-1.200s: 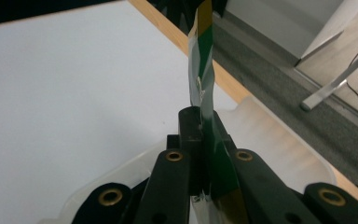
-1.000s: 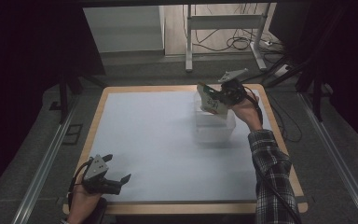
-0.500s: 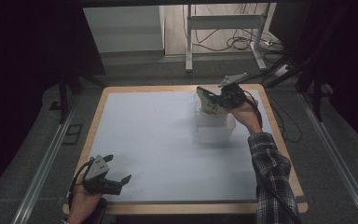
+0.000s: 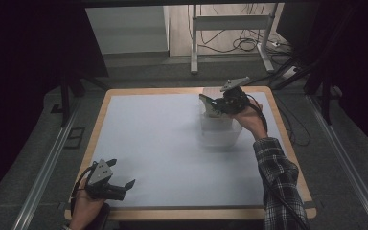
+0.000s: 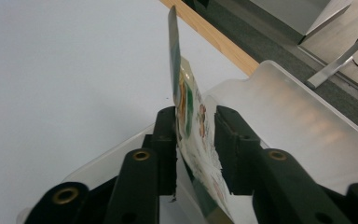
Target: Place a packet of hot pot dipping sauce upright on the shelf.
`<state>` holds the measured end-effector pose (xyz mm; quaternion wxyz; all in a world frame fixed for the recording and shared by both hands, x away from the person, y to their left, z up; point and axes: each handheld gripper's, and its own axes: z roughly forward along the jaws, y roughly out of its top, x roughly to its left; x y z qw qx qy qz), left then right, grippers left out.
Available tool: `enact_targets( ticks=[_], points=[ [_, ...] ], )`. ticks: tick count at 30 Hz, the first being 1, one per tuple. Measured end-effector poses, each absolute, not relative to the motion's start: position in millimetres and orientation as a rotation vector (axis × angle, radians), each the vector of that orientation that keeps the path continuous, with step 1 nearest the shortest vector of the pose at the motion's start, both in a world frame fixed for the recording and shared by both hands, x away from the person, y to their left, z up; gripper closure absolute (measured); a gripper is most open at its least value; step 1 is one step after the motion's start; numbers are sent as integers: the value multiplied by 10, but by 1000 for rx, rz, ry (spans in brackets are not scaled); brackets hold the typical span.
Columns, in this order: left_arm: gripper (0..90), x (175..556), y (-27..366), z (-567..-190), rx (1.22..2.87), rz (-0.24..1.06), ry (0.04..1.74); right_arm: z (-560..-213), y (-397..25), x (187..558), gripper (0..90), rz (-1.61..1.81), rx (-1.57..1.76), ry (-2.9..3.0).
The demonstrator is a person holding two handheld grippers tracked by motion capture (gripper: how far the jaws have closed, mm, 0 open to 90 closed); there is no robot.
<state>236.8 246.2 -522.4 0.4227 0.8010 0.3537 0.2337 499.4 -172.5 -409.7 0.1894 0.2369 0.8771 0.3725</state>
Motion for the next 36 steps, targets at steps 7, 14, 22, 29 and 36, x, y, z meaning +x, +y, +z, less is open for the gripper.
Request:
enact_targets(
  ticks=[7,14,22,29,36],
  points=[
    [6,2368,2462,-5223,2009,587,885,-4069,-1696,4954,561,1065,681,2460],
    [6,2368,2456,-5224,2013,591,885,-4046,-1704,4901,448,1081,707,2459],
    [6,2366,2457,-5222,2012,593,887,-4009,-1705,4836,335,1128,746,2440],
    [6,2365,2461,-5216,2002,576,894,-3999,-1719,4787,279,1122,767,2425],
    [11,2361,2467,-5207,1994,551,887,-3974,-1744,4734,223,1156,808,2406]
  ],
)
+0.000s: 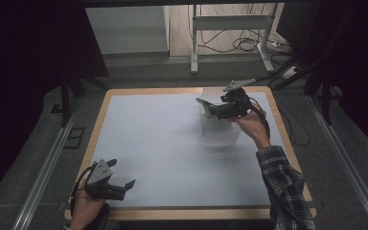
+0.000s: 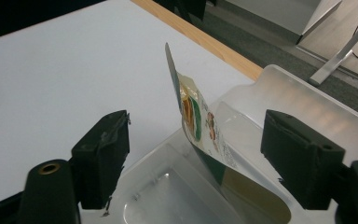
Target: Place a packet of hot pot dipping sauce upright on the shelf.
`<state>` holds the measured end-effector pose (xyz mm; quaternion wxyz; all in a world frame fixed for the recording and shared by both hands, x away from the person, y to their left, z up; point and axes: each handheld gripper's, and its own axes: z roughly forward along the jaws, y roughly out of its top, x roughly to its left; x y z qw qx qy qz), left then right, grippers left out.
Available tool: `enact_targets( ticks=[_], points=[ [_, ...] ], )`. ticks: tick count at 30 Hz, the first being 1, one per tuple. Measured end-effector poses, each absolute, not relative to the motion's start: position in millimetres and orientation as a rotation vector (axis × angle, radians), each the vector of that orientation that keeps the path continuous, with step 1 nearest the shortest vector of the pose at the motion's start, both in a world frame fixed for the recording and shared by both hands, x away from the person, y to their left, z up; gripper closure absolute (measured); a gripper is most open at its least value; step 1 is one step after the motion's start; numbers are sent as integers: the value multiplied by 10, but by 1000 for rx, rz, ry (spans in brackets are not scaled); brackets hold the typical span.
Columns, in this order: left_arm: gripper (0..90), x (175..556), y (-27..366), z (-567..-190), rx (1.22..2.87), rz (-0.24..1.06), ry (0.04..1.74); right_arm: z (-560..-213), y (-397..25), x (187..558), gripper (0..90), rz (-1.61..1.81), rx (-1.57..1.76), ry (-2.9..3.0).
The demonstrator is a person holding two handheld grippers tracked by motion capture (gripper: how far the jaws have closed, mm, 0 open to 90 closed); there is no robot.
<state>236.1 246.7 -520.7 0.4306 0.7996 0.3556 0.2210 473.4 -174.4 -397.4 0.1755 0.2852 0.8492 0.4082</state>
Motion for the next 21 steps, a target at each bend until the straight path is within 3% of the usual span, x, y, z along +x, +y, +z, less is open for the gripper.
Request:
enact_targets(
  ticks=[11,21],
  points=[
    [9,2348,2486,-5186,1950,505,865,-3880,-1772,4567,117,1189,809,2378],
    [12,2352,2511,-5175,1918,479,873,-3857,-1847,4397,91,1206,824,2356]
  ],
)
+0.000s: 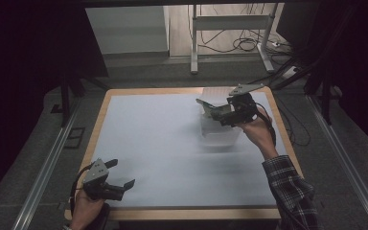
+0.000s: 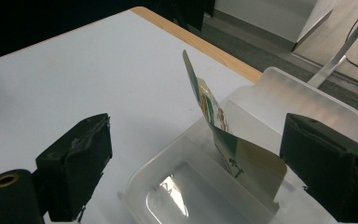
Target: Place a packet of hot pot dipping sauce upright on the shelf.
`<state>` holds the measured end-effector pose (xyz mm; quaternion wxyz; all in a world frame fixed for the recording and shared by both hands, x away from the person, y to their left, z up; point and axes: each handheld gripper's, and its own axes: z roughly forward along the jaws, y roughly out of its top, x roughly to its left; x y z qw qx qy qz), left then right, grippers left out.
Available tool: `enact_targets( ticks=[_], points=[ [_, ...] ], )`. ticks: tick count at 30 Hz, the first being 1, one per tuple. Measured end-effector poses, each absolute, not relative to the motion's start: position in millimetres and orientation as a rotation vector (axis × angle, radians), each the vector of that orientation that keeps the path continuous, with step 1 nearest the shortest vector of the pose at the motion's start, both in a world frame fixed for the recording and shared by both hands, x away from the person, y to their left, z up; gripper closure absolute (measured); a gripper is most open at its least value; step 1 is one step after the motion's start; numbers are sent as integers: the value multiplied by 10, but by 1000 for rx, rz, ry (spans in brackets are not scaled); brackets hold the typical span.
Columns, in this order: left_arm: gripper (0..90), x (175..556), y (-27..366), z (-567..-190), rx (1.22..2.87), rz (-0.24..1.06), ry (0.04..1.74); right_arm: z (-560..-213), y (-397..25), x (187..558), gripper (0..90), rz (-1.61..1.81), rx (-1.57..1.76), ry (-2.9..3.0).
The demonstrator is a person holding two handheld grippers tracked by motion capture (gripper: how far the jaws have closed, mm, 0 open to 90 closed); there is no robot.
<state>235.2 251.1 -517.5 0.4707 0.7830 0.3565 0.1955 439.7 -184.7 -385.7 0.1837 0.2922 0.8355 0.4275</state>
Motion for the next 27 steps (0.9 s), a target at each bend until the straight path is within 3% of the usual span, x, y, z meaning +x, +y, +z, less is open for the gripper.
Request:
enact_targets(
  ticks=[27],
  points=[
    [7,2347,2475,-5184,1953,517,852,-4066,-1998,4022,109,1218,882,2379]
  ],
)
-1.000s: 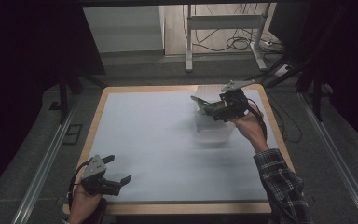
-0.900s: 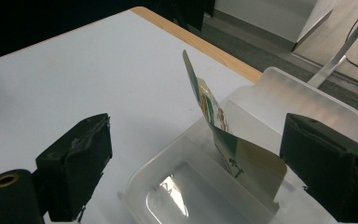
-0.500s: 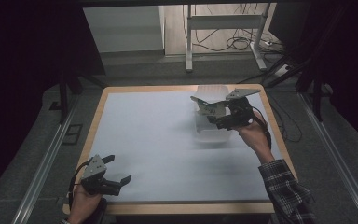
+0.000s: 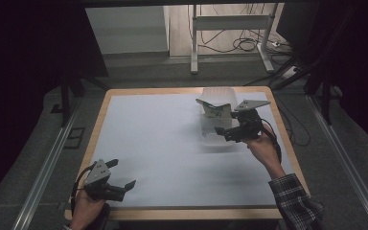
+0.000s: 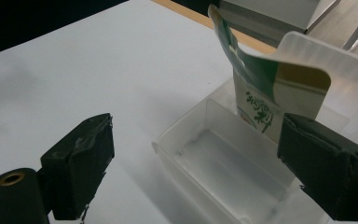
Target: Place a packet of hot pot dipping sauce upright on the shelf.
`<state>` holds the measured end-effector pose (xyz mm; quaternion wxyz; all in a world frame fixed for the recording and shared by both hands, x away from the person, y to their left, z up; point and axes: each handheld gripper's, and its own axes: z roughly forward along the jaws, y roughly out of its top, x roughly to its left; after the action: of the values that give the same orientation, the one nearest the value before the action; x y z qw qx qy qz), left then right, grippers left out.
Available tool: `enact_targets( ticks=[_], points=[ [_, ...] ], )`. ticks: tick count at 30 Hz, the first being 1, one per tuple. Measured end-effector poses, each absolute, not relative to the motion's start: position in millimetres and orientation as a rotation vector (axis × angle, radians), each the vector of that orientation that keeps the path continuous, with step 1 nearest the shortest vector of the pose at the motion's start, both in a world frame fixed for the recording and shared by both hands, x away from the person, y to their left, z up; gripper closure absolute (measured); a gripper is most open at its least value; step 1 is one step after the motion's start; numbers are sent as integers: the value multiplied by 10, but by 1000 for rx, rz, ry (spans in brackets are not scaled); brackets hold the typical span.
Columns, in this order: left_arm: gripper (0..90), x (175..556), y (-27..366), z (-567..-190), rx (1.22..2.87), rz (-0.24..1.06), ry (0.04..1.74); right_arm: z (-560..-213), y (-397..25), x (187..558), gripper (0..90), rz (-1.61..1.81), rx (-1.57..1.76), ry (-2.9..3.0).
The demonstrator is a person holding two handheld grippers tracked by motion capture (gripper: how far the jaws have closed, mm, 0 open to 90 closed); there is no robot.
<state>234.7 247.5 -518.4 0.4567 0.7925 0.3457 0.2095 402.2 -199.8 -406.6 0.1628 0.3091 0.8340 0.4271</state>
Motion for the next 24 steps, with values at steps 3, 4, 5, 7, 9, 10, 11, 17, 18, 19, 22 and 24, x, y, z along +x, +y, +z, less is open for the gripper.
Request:
enact_targets(
  ticks=[3,4,5,7,9,10,11,17,18,19,22,24],
  points=[
    [7,2346,2473,-5185,1954,519,851,-4087,-2017,3992,103,1215,888,2373],
    [7,2346,2473,-5185,1954,519,852,-4097,-2027,3977,100,1213,890,2370],
    [6,2346,2474,-5184,1954,522,852,-4106,-2037,3960,98,1212,892,2366],
    [3,2347,2476,-5185,1954,525,858,-4125,-2055,3925,89,1211,893,2367],
    [0,2346,2480,-5183,1950,528,864,-4146,-2079,3862,82,1205,898,2363],
    [0,2346,2480,-5183,1950,528,864,-4146,-2079,3862,82,1205,898,2363],
    [0,2346,2482,-5182,1949,528,865,-4152,-2089,3844,81,1211,899,2361],
    [0,2346,2487,-5179,1945,525,872,-4177,-2154,3699,67,1192,906,2358],
    [0,2346,2487,-5179,1945,525,872,-4177,-2154,3699,67,1192,906,2358],
    [0,2347,2488,-5179,1945,523,873,-4182,-2161,3673,64,1188,907,2359],
    [0,2350,2488,-5179,1943,503,879,-4201,-2193,3568,49,1186,900,2356],
    [0,2350,2490,-5174,1937,490,882,-4204,-2202,3543,47,1191,900,2354]
  ],
)
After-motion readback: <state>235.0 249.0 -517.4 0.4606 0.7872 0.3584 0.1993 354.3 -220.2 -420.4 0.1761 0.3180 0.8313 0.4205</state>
